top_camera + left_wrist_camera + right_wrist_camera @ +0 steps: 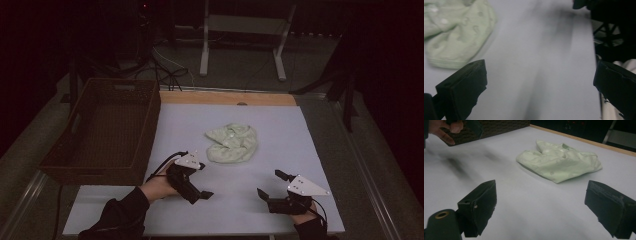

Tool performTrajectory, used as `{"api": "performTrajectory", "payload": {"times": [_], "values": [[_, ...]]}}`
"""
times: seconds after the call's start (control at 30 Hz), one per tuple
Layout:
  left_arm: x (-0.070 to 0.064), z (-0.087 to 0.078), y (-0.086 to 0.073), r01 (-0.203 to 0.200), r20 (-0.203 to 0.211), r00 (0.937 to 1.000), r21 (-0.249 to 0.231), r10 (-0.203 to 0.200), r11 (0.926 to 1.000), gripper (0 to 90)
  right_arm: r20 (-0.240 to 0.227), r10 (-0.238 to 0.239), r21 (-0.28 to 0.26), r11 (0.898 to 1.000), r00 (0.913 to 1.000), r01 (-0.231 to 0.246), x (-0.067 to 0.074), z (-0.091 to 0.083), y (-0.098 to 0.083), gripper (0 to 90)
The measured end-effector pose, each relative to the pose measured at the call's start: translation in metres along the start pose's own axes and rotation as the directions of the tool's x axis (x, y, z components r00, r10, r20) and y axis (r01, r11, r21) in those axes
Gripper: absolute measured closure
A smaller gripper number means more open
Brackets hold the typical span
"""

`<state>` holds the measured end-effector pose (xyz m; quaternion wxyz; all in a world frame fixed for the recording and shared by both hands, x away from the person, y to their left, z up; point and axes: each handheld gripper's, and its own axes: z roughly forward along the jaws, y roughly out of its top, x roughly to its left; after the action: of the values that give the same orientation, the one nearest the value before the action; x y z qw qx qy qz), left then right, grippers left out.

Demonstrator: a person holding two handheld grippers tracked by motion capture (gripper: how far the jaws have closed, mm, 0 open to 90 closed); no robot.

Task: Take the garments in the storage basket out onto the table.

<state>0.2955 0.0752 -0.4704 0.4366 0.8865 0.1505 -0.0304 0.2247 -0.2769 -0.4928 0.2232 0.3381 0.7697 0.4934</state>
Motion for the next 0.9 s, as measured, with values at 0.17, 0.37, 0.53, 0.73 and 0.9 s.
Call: {"api": "performTrajectory", "payload": {"times": [0.17,0.37,0.53,0.73,0.9], "values": [[-0.004,-0.001,-0.010,-0.007,0.003,1.0000,0.015,0.007,0.9999,0.0,-0.001,-0.007,0.004,1.000,1.0000,0.007,0.001,0.001,0.000,10.8],[-0.010,-0.006,-0.025,0.007,0.020,0.9998,0.034,-0.007,0.9994,0.0,-0.001,-0.005,0.004,1.000,1.0000,0.005,0.001,0.001,0.000,10.8],[-0.016,-0.010,-0.039,0.007,0.029,0.9995,0.046,-0.009,0.9989,0.0,-0.005,-0.004,0.003,1.000,1.0000,0.004,0.001,0.001,0.000,10.8],[-0.026,-0.015,-0.050,-0.006,0.018,0.9998,0.060,0.005,0.9982,0.0,-0.009,-0.006,0.002,1.000,0.9999,0.006,0.001,0.001,0.000,10.8],[-0.033,-0.020,-0.061,-0.012,0.008,0.9999,0.071,0.011,0.9974,0.0,-0.009,-0.007,0.001,1.000,0.9999,0.007,0.001,0.001,0.000,10.8]]}}
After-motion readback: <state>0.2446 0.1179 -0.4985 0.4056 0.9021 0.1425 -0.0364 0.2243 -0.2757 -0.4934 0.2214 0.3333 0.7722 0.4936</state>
